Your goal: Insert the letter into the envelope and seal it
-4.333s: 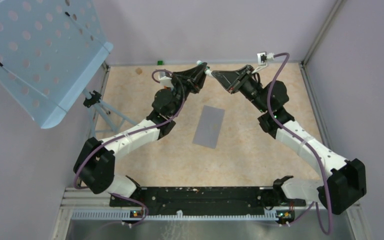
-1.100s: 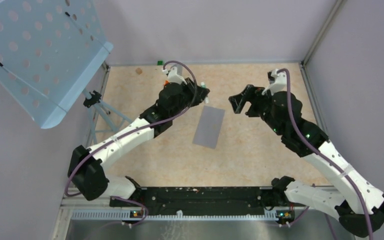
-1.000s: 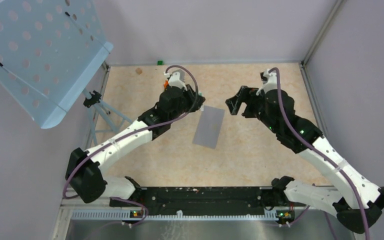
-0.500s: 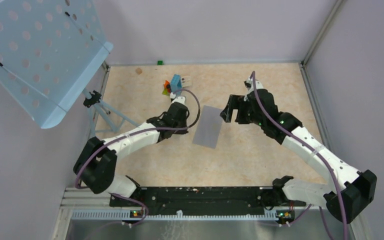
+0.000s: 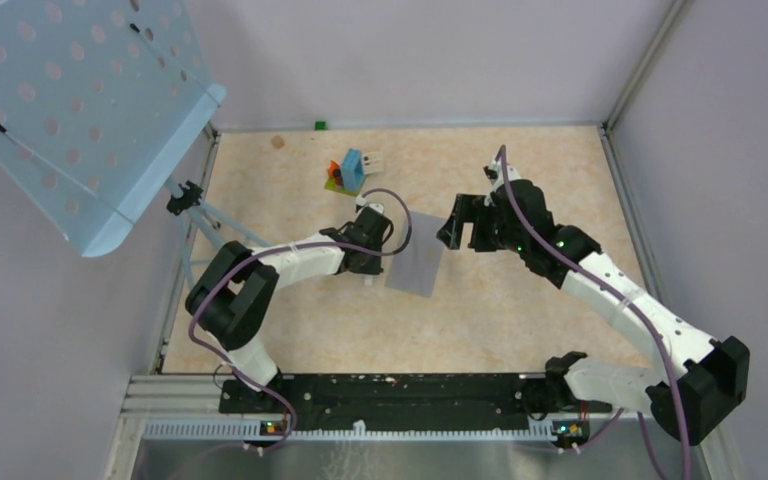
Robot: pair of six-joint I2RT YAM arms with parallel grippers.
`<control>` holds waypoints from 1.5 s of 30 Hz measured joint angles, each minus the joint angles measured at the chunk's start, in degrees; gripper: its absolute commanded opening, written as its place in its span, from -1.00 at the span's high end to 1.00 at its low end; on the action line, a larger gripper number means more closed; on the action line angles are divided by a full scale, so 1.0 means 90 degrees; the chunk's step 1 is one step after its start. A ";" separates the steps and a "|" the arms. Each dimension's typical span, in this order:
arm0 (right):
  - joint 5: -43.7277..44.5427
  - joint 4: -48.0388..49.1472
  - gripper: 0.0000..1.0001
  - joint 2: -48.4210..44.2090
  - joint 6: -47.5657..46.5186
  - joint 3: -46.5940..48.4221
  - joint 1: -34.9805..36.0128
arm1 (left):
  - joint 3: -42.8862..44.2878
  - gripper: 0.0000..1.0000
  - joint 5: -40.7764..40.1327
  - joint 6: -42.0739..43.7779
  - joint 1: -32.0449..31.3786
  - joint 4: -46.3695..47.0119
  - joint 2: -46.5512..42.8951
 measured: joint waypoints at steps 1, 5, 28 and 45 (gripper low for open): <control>-0.0017 0.0000 -0.70 0.0000 0.0000 0.0000 0.0000 | 0.0007 0.33 -0.0002 0.0005 0.0002 0.0002 0.0007; -0.0058 0.0005 -0.70 0.0000 0.0002 -0.0005 -0.0002 | 0.0029 0.24 -0.0017 0.0022 0.0007 0.0017 0.0039; -0.0090 0.0114 -0.71 0.0000 0.0092 -0.0121 -0.0005 | 0.0141 -0.66 -0.0129 0.0092 0.0022 -0.0092 0.0066; 0.0539 -0.0279 -0.72 -0.0216 -0.0267 0.1088 -0.0046 | 0.2186 -0.97 -0.0277 0.1129 0.0126 -0.0651 -0.2234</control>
